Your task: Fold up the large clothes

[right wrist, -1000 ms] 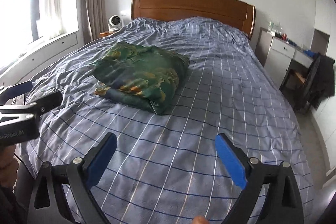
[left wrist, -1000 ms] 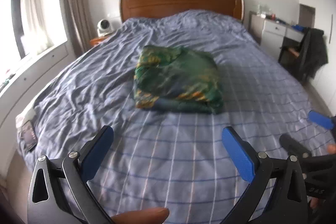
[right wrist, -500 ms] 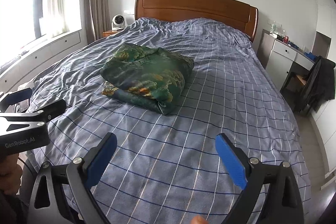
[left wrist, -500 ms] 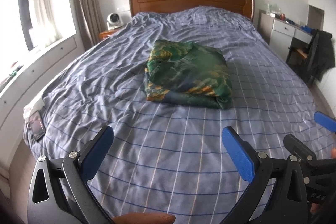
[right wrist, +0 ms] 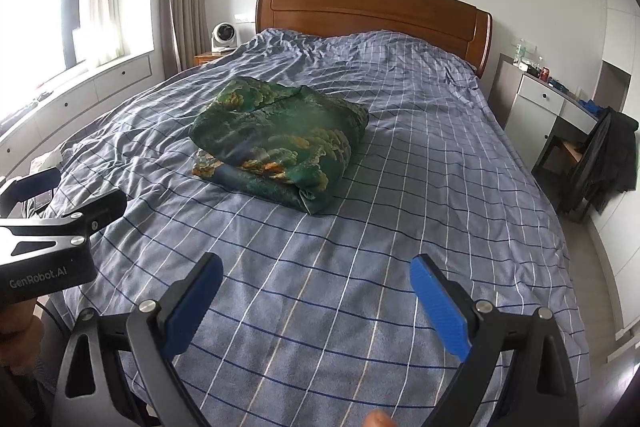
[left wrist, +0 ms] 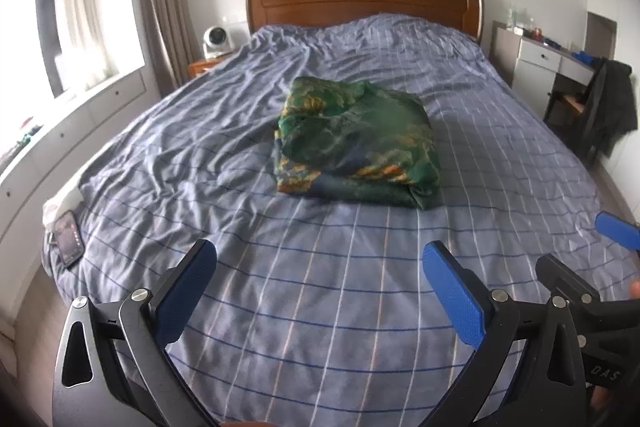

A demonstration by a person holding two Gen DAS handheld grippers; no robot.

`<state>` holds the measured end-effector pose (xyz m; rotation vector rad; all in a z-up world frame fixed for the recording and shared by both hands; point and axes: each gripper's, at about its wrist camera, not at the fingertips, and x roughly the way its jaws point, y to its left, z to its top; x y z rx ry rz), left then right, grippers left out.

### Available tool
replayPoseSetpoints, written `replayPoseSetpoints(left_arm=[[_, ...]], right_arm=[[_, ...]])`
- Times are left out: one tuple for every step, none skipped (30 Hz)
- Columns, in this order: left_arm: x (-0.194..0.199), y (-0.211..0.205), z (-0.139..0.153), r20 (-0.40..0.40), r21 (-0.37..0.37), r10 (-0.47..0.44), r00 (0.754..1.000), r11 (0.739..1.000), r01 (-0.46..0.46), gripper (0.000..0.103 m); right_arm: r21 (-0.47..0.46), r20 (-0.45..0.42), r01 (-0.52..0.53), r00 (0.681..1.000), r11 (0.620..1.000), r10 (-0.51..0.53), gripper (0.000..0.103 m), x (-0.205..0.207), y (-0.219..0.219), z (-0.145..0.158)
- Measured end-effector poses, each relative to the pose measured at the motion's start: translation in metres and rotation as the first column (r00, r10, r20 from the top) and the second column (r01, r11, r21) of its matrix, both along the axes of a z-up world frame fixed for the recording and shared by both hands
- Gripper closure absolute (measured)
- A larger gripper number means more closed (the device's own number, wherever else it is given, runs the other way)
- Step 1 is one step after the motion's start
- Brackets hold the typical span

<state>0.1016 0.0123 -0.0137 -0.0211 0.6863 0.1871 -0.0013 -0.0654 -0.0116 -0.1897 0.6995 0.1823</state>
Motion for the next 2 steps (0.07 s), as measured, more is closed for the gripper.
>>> replayPoseSetpoints(left_arm=[[-0.0006, -0.0006, 0.001, 0.004, 0.004, 0.002, 1.0, 1.0, -0.002, 0.0], [-0.0017, -0.0016, 0.0021, 0.011, 0.011, 0.001, 1.0, 1.0, -0.001, 0.0]], right_arm=[[0.001, 0.002, 0.0, 1.0, 1.0, 0.0, 0.007, -0.0002, 0.0, 0.0001], [0.003, 0.004, 0.0, 1.0, 1.0, 0.0, 0.007, -0.0006, -0.0002, 0.0003]])
